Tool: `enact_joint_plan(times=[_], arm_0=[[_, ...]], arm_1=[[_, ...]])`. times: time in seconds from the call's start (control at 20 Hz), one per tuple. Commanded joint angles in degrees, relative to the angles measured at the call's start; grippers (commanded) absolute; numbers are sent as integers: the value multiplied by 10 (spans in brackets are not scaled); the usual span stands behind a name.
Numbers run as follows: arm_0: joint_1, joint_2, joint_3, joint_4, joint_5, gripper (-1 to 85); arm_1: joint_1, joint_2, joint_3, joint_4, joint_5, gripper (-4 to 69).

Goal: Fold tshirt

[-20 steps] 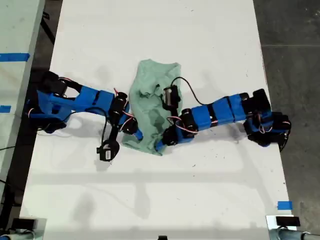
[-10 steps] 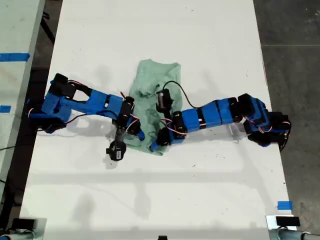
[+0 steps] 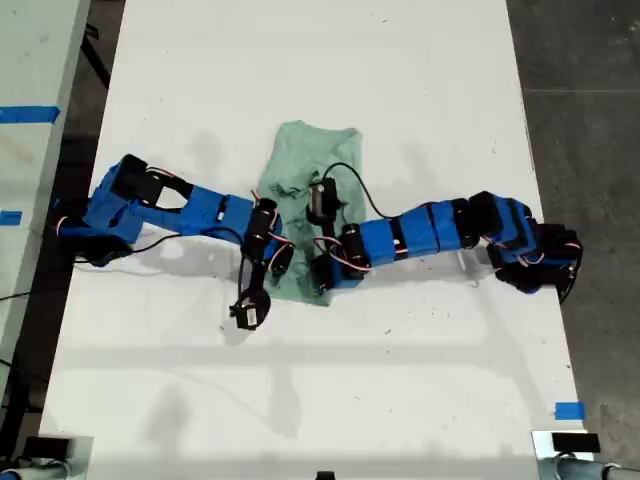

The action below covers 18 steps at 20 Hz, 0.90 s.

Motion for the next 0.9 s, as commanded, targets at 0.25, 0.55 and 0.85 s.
enact_joint_plan(times=[0.25, 0.55, 0.85], arm_0=[[130, 47, -181, 83, 1, 0], [208, 68, -195, -28, 4, 0], [61, 191, -192, 94, 178, 0]], arm_1=[[-126, 173, 14, 87, 6, -15], [-223, 184, -62, 50, 9, -15], [-84, 305, 17, 171, -78, -15]])
